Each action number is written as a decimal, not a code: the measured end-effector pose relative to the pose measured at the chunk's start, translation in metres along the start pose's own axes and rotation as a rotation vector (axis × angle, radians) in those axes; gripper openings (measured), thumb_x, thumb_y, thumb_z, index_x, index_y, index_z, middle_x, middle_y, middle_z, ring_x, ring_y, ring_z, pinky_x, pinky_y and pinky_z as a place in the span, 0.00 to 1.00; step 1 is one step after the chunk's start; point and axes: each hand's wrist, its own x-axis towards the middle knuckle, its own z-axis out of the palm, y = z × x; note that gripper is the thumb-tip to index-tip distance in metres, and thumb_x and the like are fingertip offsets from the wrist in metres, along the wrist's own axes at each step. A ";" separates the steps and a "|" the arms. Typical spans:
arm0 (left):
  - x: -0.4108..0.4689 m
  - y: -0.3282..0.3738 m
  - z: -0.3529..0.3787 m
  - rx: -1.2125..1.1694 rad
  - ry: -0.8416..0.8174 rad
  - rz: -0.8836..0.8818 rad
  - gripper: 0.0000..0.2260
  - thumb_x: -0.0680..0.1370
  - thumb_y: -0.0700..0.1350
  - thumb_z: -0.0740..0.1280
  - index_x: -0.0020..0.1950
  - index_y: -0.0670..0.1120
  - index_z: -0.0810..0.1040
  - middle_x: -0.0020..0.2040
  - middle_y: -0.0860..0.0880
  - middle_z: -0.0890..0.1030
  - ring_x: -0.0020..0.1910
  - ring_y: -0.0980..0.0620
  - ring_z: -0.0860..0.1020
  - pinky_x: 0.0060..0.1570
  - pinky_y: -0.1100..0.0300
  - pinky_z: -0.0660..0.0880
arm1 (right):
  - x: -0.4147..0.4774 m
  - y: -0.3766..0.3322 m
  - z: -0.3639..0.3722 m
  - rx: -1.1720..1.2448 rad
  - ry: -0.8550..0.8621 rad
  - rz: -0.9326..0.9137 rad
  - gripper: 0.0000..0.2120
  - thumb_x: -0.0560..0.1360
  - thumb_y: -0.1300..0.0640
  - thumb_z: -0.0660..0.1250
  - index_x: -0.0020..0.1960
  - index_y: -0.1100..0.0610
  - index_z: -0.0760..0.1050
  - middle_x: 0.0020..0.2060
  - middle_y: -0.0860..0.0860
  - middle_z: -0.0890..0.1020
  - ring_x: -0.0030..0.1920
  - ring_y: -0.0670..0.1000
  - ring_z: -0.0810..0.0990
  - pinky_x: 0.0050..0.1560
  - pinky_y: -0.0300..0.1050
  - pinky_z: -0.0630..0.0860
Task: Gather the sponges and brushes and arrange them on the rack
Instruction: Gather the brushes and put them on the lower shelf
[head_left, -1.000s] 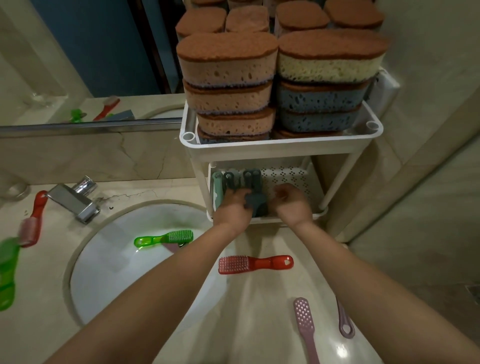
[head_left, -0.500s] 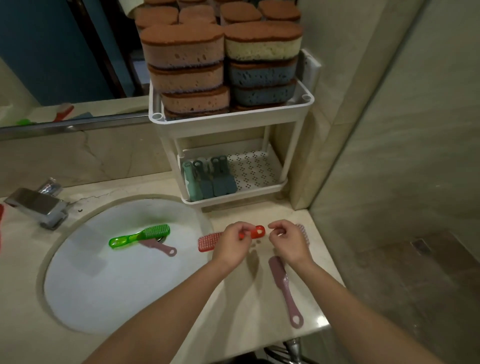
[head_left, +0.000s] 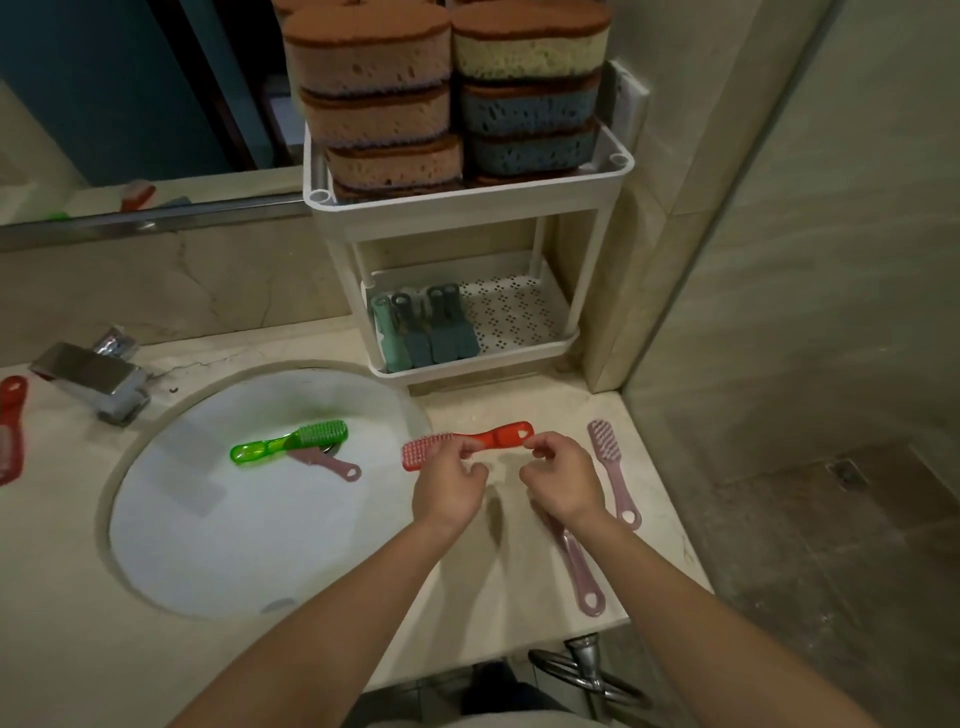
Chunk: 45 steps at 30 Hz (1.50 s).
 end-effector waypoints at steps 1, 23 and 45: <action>0.001 -0.001 -0.005 0.066 0.079 0.008 0.11 0.75 0.43 0.66 0.56 0.53 0.78 0.57 0.52 0.76 0.55 0.52 0.76 0.55 0.57 0.74 | 0.002 -0.003 0.003 -0.012 -0.020 -0.013 0.15 0.67 0.57 0.67 0.51 0.44 0.76 0.50 0.46 0.79 0.55 0.49 0.77 0.57 0.50 0.76; 0.049 -0.024 -0.024 -0.099 0.002 -0.489 0.29 0.78 0.45 0.66 0.76 0.43 0.58 0.71 0.40 0.61 0.64 0.40 0.73 0.61 0.52 0.74 | 0.056 -0.037 0.034 -0.450 -0.329 -0.212 0.28 0.71 0.54 0.66 0.71 0.46 0.69 0.64 0.48 0.78 0.66 0.53 0.70 0.66 0.49 0.69; 0.033 -0.084 -0.131 -0.856 0.343 -0.534 0.06 0.77 0.42 0.65 0.42 0.43 0.77 0.41 0.43 0.80 0.42 0.44 0.79 0.52 0.49 0.77 | 0.027 -0.120 0.172 -0.020 -0.630 -0.179 0.11 0.67 0.65 0.70 0.47 0.55 0.82 0.35 0.48 0.78 0.34 0.47 0.74 0.38 0.39 0.70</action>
